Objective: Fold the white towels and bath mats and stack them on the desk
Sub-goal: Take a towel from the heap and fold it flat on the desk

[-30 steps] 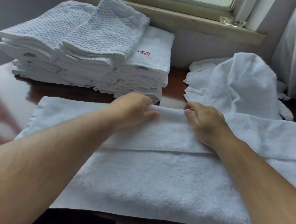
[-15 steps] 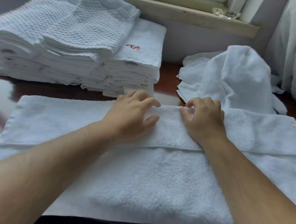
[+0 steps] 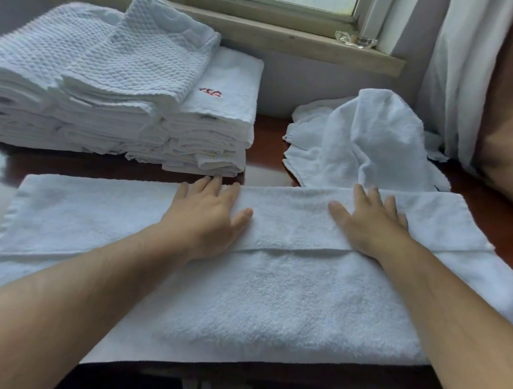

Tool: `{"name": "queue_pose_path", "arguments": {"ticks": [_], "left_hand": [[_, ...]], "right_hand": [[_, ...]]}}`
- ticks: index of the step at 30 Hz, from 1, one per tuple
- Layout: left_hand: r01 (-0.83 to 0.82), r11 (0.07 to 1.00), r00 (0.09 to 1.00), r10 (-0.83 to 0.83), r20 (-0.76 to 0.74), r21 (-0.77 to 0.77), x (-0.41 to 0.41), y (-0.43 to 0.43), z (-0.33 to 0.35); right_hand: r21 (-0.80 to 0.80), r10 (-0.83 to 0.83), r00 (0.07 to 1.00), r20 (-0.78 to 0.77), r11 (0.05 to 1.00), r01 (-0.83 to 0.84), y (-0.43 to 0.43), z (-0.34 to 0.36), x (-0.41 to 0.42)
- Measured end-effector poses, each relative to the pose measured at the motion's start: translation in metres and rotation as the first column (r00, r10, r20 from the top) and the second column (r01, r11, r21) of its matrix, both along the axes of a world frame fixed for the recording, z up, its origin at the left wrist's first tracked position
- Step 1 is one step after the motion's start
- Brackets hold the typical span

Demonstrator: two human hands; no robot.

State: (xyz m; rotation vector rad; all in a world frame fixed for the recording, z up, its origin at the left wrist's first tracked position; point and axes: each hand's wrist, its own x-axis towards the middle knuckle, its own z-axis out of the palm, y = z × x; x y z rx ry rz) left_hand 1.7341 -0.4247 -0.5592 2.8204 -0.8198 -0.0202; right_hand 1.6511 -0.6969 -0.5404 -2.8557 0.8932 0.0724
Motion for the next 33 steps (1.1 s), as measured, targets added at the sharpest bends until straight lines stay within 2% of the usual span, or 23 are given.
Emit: {"name": "queue_pose_path", "arguments": {"ticks": [2, 5, 7, 11, 17, 20, 22, 24, 26, 28, 30, 33], "left_hand": [[0.064, 0.997, 0.998, -0.064, 0.0, -0.034, -0.008, -0.016, 0.002], [0.162, 0.984, 0.986, -0.164, -0.029, -0.071, -0.023, -0.048, 0.001], [0.223, 0.971, 0.974, -0.226, -0.025, -0.088, -0.03, -0.07, 0.001], [0.331, 0.94, 0.942, -0.325, 0.078, -0.085, -0.038, -0.095, -0.006], [0.339, 0.931, 0.936, -0.32, 0.146, -0.133, -0.04, -0.093, -0.01], [0.423, 0.876, 0.906, -0.402, 0.133, -0.232, -0.042, -0.092, -0.003], [0.467, 0.857, 0.884, -0.457, 0.096, -0.218, -0.043, -0.089, 0.0], [0.478, 0.862, 0.878, -0.472, 0.077, -0.169, -0.044, -0.089, 0.002], [0.459, 0.881, 0.888, -0.453, 0.076, -0.114, -0.045, -0.086, 0.0], [0.455, 0.887, 0.889, -0.446, 0.099, -0.086, -0.052, -0.084, -0.004], [0.457, 0.883, 0.888, -0.447, 0.106, -0.104, -0.06, -0.078, -0.01], [0.449, 0.869, 0.894, -0.433, 0.119, -0.209, -0.067, -0.072, -0.013]], "right_hand": [[0.05, 0.035, 0.999, 0.018, 0.998, -0.036, -0.005, 0.001, 0.001], [0.148, 0.012, 0.98, 0.2, 0.988, -0.043, -0.02, 0.002, -0.004], [0.105, -0.047, 0.962, 0.268, 0.994, 0.02, -0.032, -0.003, -0.015], [0.042, -0.048, 0.962, 0.27, 0.998, 0.038, -0.041, -0.014, -0.024], [0.02, -0.06, 0.939, 0.34, 0.998, 0.056, -0.041, -0.017, -0.024], [0.042, -0.088, 0.869, 0.487, 0.996, 0.077, -0.035, -0.016, -0.026], [0.002, -0.032, 0.805, 0.593, 0.999, 0.039, -0.031, -0.015, -0.03], [-0.033, 0.05, 0.838, 0.544, 0.999, -0.038, -0.029, -0.011, -0.038], [-0.006, 0.103, 0.887, 0.449, 0.994, -0.112, -0.029, -0.01, -0.042], [0.023, 0.121, 0.899, 0.421, 0.989, -0.145, -0.032, -0.01, -0.053], [0.026, 0.136, 0.895, 0.425, 0.986, -0.162, -0.031, -0.013, -0.061], [0.011, 0.15, 0.883, 0.445, 0.985, -0.173, -0.026, -0.018, -0.072]]}}
